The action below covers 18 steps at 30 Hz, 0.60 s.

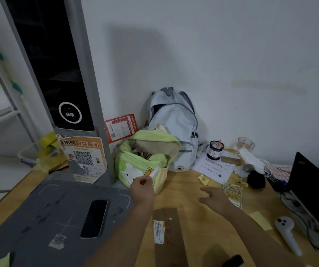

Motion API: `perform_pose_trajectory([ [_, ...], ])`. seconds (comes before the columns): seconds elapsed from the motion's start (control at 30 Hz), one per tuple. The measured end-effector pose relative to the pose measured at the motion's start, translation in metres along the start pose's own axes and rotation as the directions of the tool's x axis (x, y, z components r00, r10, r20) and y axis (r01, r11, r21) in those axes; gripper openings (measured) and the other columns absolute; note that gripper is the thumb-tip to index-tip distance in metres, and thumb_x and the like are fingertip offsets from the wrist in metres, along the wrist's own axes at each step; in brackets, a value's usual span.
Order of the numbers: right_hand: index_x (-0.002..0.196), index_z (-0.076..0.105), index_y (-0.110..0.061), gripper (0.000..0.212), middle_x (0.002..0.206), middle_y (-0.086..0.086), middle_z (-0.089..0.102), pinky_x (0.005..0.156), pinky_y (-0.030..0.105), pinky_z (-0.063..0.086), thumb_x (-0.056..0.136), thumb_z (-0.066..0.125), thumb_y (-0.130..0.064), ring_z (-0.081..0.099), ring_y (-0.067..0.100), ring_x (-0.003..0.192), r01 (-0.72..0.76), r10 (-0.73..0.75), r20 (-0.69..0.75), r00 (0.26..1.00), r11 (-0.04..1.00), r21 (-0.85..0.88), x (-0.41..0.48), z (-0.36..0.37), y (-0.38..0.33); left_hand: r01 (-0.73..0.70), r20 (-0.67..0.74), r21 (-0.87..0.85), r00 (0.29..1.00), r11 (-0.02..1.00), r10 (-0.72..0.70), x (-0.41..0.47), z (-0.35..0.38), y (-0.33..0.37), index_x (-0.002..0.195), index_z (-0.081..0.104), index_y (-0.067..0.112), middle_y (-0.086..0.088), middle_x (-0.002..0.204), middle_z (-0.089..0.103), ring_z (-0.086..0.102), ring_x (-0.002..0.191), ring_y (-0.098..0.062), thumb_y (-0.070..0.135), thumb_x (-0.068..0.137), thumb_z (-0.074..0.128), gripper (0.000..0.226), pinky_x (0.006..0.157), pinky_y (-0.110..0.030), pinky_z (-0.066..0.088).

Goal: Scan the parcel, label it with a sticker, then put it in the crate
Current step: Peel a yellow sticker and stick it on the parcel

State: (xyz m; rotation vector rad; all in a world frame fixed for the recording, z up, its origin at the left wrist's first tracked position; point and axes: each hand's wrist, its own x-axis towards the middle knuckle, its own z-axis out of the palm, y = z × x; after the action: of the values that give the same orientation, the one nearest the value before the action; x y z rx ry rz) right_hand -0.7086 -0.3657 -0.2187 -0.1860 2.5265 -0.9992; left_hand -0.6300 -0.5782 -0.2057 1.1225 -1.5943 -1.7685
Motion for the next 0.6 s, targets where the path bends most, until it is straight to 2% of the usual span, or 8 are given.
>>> perform_pose_trajectory([
  [0.1,0.137,0.051,-0.014,0.053,0.144,0.008,0.048,0.084,0.017,0.043,0.086,0.065,-0.018,0.053,0.021,0.121,0.014,-0.013,0.015,1.000,0.999,-0.031,0.005,0.008,-0.006,0.049,-0.006,0.032,0.999,0.998,-0.049,-0.003,0.002,-0.019,0.076,0.065,0.014,-0.012,0.084,0.069,0.060,0.075,-0.023,0.010,0.084,0.065,0.009,0.071,-0.033,0.050],
  [0.17,0.134,0.055,-0.008,0.045,0.136,0.013,0.056,0.086,0.021,0.045,0.089,0.061,-0.014,0.057,0.022,0.117,0.014,-0.014,-0.020,1.000,1.000,0.013,0.007,0.016,-0.010,0.066,0.005,0.035,0.998,0.997,-0.066,-0.007,0.005,-0.027,0.079,0.066,0.011,-0.010,0.082,0.067,0.060,0.077,-0.023,0.009,0.084,0.064,0.006,0.072,-0.032,0.049],
  [0.2,0.127,0.061,-0.004,0.038,0.126,0.014,0.063,0.084,0.025,0.048,0.090,0.059,-0.013,0.062,0.021,0.107,0.014,-0.011,-0.036,0.999,0.997,0.072,0.007,0.021,-0.014,0.067,0.008,0.029,0.998,0.997,-0.067,-0.009,0.007,-0.029,0.081,0.066,0.010,-0.008,0.081,0.066,0.060,0.078,-0.022,0.008,0.084,0.064,0.004,0.072,-0.032,0.048],
  [0.27,0.108,0.070,-0.002,0.029,0.096,0.008,0.075,0.067,0.024,0.052,0.091,0.057,-0.022,0.067,0.015,0.077,-0.021,0.020,0.007,1.000,0.965,0.262,0.001,0.031,-0.028,0.029,0.016,0.038,0.999,0.999,-0.030,-0.014,0.011,-0.029,0.085,0.068,0.008,-0.005,0.080,0.064,0.058,0.078,-0.020,0.006,0.085,0.064,0.004,0.073,-0.030,0.046],
  [0.33,0.094,0.073,-0.008,0.038,0.080,0.004,0.077,0.058,0.025,0.048,0.090,0.055,-0.041,0.068,0.015,0.064,-0.063,0.044,0.062,0.997,0.932,0.356,-0.005,0.037,-0.045,-0.025,0.050,0.057,0.999,0.998,0.022,-0.017,0.016,-0.030,0.091,0.069,0.002,-0.006,0.084,0.064,0.058,0.082,-0.019,0.004,0.085,0.063,0.009,0.077,-0.029,0.046],
  [0.43,0.084,0.073,-0.012,0.047,0.078,0.004,0.077,0.054,0.023,0.044,0.086,0.053,-0.055,0.067,0.014,0.061,-0.003,-0.005,0.025,1.000,0.952,0.307,-0.009,0.044,-0.063,-0.059,0.112,0.093,0.993,0.994,0.048,-0.024,0.022,-0.032,0.097,0.067,0.000,-0.008,0.089,0.065,0.060,0.088,-0.020,0.004,0.085,0.063,0.013,0.084,-0.031,0.049],
  [0.53,0.073,0.071,-0.013,0.048,0.075,0.006,0.076,0.053,0.024,0.046,0.082,0.056,-0.058,0.067,0.017,0.058,0.046,-0.038,-0.037,0.999,0.969,0.243,-0.012,0.051,-0.075,-0.116,0.182,0.142,0.979,0.983,0.089,-0.030,0.026,-0.036,0.104,0.066,-0.001,-0.012,0.097,0.067,0.062,0.094,-0.023,-0.002,0.082,0.063,0.022,0.088,-0.035,0.051],
  [0.6,0.062,0.068,-0.013,0.047,0.068,0.008,0.074,0.058,0.031,0.050,0.079,0.062,-0.056,0.068,0.021,0.059,0.073,-0.052,-0.111,0.992,0.979,0.191,-0.012,0.053,-0.077,-0.140,0.248,0.151,0.964,0.979,0.100,-0.033,0.028,-0.038,0.108,0.066,0.000,-0.009,0.099,0.067,0.062,0.097,-0.021,-0.006,0.076,0.068,0.032,0.088,-0.036,0.052],
])
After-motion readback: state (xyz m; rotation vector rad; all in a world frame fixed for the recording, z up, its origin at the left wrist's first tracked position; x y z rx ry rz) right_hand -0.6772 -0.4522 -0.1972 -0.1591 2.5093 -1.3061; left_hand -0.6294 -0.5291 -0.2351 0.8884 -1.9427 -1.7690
